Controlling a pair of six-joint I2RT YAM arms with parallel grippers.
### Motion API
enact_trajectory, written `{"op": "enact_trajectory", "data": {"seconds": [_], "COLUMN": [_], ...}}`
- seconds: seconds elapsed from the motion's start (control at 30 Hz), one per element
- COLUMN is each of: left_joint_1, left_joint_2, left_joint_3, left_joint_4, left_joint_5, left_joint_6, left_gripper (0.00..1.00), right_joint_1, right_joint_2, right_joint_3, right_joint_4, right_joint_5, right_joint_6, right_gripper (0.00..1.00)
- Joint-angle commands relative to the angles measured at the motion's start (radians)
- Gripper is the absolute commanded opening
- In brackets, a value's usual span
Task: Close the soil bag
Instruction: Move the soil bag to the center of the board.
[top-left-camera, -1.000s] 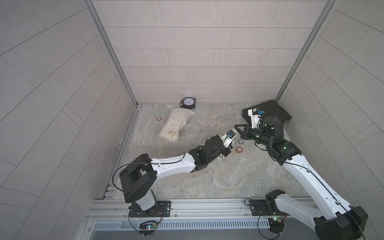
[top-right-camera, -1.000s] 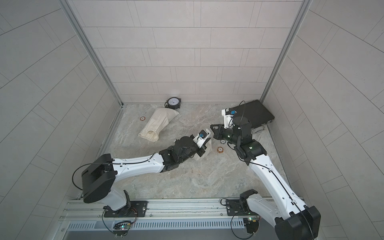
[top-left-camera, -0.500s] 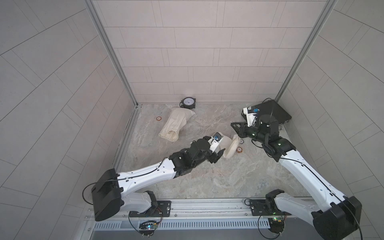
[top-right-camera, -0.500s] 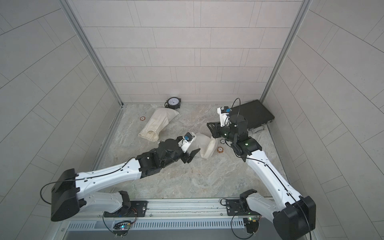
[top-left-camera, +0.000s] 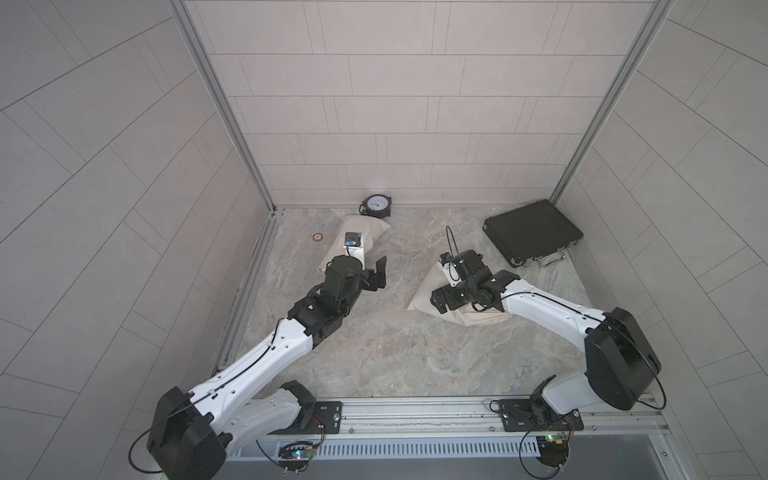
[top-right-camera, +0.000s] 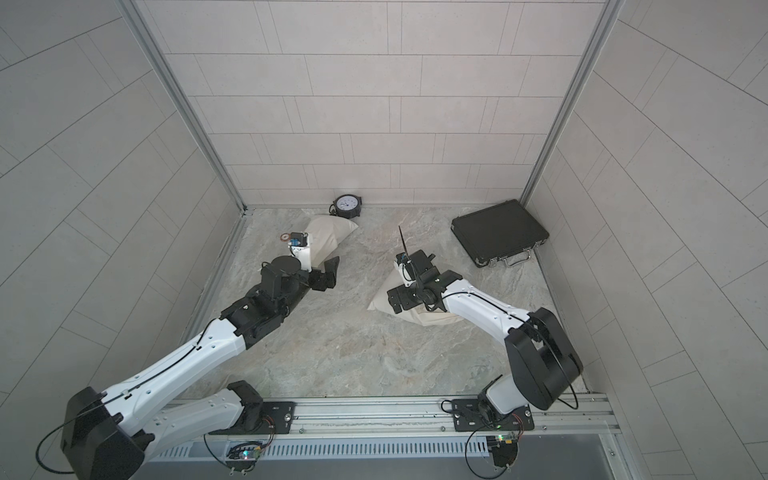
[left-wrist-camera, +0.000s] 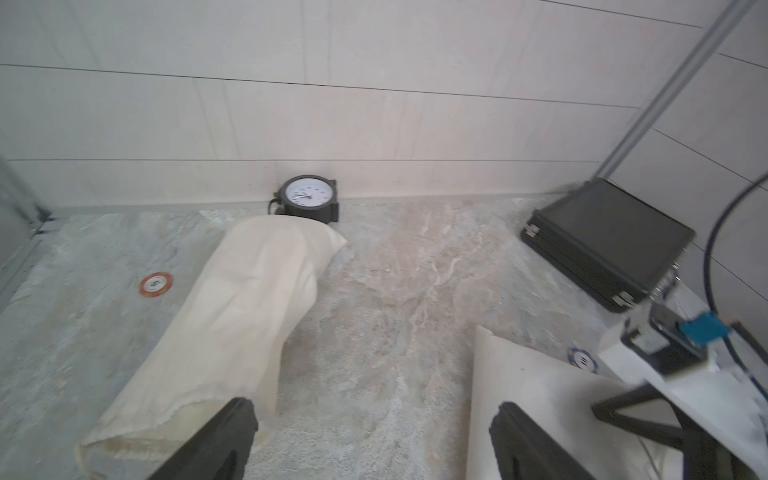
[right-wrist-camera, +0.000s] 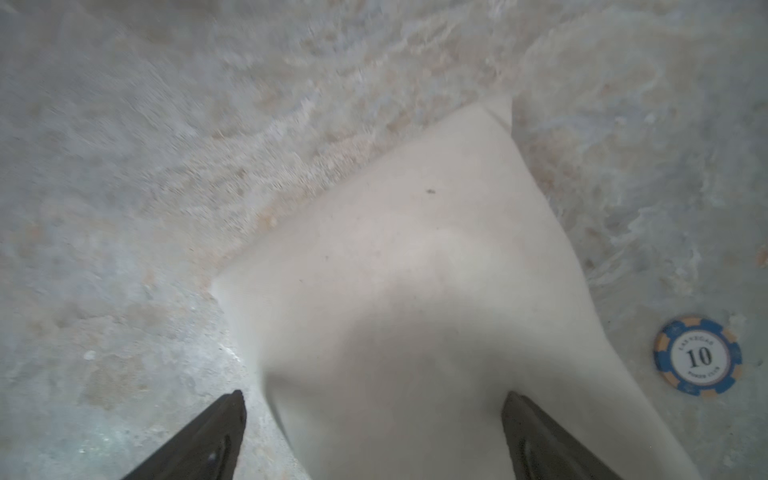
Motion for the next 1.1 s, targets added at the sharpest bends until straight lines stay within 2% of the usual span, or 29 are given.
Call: {"op": "enact_trajectory", "data": {"seconds": [0.0, 0.07, 0.17, 0.2, 0.43, 0.47, 0.5, 0.6, 0.7, 0.77, 0.87, 0.97, 1.0, 1.03, 1.07], "left_joint_1": [0.065, 0.121, 0.178, 0.192, 0.334, 0.341, 0.345, 0.354, 0.350, 0.335, 0.313, 0.298, 0.295, 0.290, 0.278], "left_joint_2": [-0.002, 0.022, 0.077, 0.091, 0.207, 0.239, 0.271, 0.391, 0.548, 0.622, 0.732, 0.833, 0.859, 0.886, 0.908], "left_joint_3": [0.003, 0.019, 0.061, 0.071, 0.114, 0.137, 0.163, 0.255, 0.415, 0.482, 0.575, 0.663, 0.686, 0.718, 0.738], "left_joint_4": [-0.022, -0.034, -0.062, -0.070, -0.087, -0.109, -0.126, -0.172, -0.278, -0.309, -0.377, -0.424, -0.441, -0.457, -0.467], "left_joint_5": [-0.017, 0.008, 0.033, 0.029, 0.126, 0.119, 0.115, 0.181, 0.268, 0.272, 0.224, 0.203, 0.208, 0.214, 0.213], "left_joint_6": [-0.063, -0.079, -0.086, -0.085, -0.138, -0.132, -0.120, -0.071, -0.011, 0.009, 0.030, 0.057, 0.066, 0.078, 0.091], "left_gripper": [0.93, 0.93, 0.94, 0.94, 0.96, 0.96, 0.96, 0.96, 0.97, 0.97, 0.95, 0.77, 0.69, 0.56, 0.37], "right_joint_1": [0.005, 0.004, -0.019, -0.036, -0.194, -0.211, -0.221, -0.225, -0.224, -0.225, -0.225, -0.225, -0.225, -0.225, -0.225], "right_joint_2": [0.057, 0.077, 0.071, 0.063, 0.021, 0.034, 0.049, 0.075, 0.047, 0.023, -0.016, -0.055, -0.064, -0.073, -0.079], "right_joint_3": [0.042, 0.060, 0.095, 0.114, 0.173, 0.178, 0.186, 0.201, 0.159, 0.138, 0.112, 0.083, 0.077, 0.071, 0.066], "right_joint_4": [-0.060, -0.065, -0.058, -0.055, 0.074, 0.092, 0.103, 0.111, 0.154, 0.168, 0.184, 0.214, 0.224, 0.231, 0.234], "right_joint_5": [0.077, 0.145, 0.244, 0.263, 0.366, 0.365, 0.356, 0.314, 0.284, 0.273, 0.240, 0.208, 0.200, 0.193, 0.188], "right_joint_6": [-0.038, -0.026, -0.019, -0.014, -0.001, 0.002, 0.002, 0.007, 0.015, 0.018, 0.023, 0.027, 0.029, 0.030, 0.031], "right_gripper": [0.82, 0.49, 0.07, 0.00, 0.00, 0.05, 0.16, 0.38, 0.72, 0.85, 0.96, 1.00, 1.00, 1.00, 1.00]}}
